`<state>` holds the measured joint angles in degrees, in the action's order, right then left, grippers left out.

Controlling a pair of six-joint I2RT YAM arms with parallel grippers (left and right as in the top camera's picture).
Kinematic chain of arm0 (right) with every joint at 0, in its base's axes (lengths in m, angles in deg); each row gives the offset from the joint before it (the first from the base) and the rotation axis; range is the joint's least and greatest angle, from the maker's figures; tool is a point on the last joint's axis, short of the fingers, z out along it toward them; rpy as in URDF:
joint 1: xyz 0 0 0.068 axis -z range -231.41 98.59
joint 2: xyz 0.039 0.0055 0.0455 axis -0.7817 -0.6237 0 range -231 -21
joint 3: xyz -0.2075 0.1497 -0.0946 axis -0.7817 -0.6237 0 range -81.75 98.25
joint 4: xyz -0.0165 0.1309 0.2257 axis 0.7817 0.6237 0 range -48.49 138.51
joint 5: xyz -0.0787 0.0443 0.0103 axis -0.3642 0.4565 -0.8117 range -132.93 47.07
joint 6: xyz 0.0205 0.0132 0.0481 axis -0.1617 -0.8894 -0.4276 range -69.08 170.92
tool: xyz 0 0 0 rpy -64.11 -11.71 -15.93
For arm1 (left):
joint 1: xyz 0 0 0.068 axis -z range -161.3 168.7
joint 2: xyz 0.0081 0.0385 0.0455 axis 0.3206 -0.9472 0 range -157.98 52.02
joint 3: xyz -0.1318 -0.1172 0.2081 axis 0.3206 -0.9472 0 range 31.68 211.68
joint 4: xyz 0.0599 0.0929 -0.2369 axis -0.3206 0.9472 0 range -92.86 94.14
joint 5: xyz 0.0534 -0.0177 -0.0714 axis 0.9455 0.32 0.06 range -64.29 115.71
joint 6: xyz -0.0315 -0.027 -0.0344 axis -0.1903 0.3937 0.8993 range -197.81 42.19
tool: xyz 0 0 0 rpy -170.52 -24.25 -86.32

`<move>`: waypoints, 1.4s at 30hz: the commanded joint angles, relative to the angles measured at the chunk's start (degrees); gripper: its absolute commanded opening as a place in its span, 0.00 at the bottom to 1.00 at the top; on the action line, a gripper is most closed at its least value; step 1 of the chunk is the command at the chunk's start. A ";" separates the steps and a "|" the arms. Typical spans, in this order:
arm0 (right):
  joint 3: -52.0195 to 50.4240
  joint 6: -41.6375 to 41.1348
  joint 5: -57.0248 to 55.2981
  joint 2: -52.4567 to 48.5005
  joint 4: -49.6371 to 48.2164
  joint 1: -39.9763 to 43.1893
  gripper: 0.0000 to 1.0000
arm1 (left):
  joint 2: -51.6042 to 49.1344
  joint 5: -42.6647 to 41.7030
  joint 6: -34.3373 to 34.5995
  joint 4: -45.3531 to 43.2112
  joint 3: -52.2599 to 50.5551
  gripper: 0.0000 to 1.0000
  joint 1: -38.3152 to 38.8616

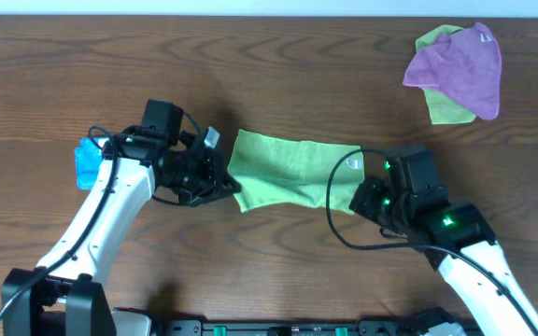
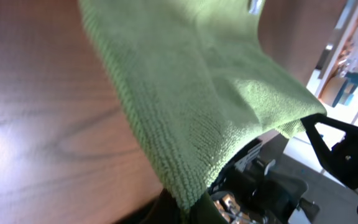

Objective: Fold the cloth
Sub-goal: 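Lay the stretched green cloth flat on the table with both grippers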

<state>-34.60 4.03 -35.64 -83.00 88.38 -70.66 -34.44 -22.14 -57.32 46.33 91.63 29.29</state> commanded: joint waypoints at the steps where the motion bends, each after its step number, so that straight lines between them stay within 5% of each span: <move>1: 0.96 1.14 1.16 1.53 3.02 0.31 0.01 | 0.42 2.64 -3.85 3.63 0.98 0.06 -0.35; 6: 0.96 1.14 1.38 3.54 8.79 0.04 0.02 | 0.42 7.80 -8.59 10.82 0.98 0.06 -0.35; 9: 0.96 1.16 2.21 3.67 11.08 0.04 0.23 | 0.42 9.77 -9.42 13.75 0.98 0.06 -0.35; 13: 0.96 1.16 2.91 3.67 12.81 0.04 0.46 | 0.42 11.96 -10.34 16.37 0.98 0.23 -0.35; 15: 0.96 1.16 3.52 3.67 12.85 0.04 0.50 | 0.42 12.33 -11.39 17.77 0.98 0.40 -0.35; 18: 0.96 1.14 3.50 3.67 12.76 0.04 0.51 | 0.42 12.50 -12.83 19.69 0.98 0.80 -0.37; 21: 0.96 1.14 3.48 3.67 12.72 0.07 0.51 | 0.39 13.84 -13.22 20.46 0.98 0.98 -0.39; 28: 0.94 4.22 -1.11 3.58 10.47 0.07 0.52 | 0.42 13.75 -12.74 18.60 0.98 0.96 -0.46; 31: 0.81 7.13 -2.84 2.91 4.50 0.11 0.35 | 0.42 12.13 -12.57 15.85 0.98 0.97 -0.46; 35: 0.79 8.79 -2.64 -2.29 -2.29 0.11 0.31 | 0.39 6.01 -12.55 10.16 0.98 1.00 -0.46; 40: 0.79 10.78 0.96 -13.99 -13.64 0.11 0.03 | 0.39 3.82 -8.26 2.38 0.98 0.57 -0.46; 42: 0.79 10.80 3.50 -19.43 -18.97 0.11 0.01 | 0.39 3.02 -6.73 0.11 0.98 0.34 -0.46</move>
<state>-34.44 13.34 -35.09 -98.37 71.84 -70.66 -34.44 -16.77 -66.17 47.55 91.71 29.18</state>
